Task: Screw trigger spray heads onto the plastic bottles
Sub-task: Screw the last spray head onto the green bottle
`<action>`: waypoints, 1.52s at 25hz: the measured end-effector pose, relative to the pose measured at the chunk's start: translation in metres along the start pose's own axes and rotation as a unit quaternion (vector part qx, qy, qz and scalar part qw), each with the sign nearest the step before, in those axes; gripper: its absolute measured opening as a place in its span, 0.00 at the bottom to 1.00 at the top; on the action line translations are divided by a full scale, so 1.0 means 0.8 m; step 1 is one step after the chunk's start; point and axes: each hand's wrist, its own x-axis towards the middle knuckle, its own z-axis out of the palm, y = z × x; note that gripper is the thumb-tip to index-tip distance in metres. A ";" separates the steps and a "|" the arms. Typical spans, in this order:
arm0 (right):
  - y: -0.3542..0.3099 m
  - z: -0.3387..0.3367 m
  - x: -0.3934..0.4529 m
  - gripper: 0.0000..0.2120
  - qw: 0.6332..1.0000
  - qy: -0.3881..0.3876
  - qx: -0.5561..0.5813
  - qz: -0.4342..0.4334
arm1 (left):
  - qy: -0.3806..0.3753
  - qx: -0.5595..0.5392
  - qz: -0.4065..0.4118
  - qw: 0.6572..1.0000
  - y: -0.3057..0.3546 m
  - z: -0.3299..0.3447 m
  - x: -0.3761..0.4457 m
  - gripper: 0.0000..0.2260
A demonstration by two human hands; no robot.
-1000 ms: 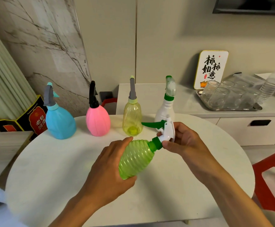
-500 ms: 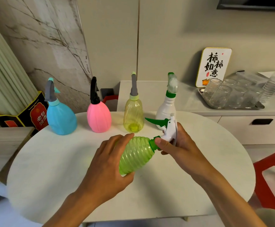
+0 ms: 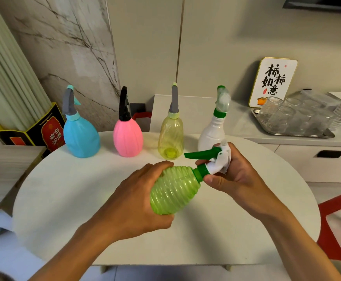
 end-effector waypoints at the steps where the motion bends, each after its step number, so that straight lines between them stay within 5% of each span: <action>1: -0.002 0.001 0.001 0.21 1.000 0.005 0.007 -0.003 | 0.010 0.000 0.004 1.000 -0.001 -0.001 -0.001 0.42; 6: 0.005 0.024 0.007 0.16 0.996 0.080 -0.029 0.001 | 0.063 0.067 0.028 0.995 -0.001 0.007 -0.007 0.41; 11: 0.011 0.035 0.007 0.32 0.995 0.094 0.022 0.014 | 0.088 0.088 0.012 0.992 0.000 0.008 0.001 0.41; 17: 0.015 0.056 0.006 0.24 0.964 0.264 0.035 0.011 | 0.089 0.095 0.017 0.991 0.008 0.019 0.000 0.41; 25: 0.014 0.043 0.009 0.14 0.982 0.158 0.093 0.050 | 0.079 0.048 0.005 0.996 0.001 0.023 -0.001 0.43; 31: 0.009 0.021 0.008 0.24 0.976 0.037 0.214 0.016 | 0.022 -0.133 -0.027 0.991 -0.002 0.018 -0.002 0.42; 38: 0.012 0.019 0.011 0.13 0.958 0.014 0.285 0.015 | -0.059 -0.283 -0.050 0.956 0.001 0.011 0.002 0.42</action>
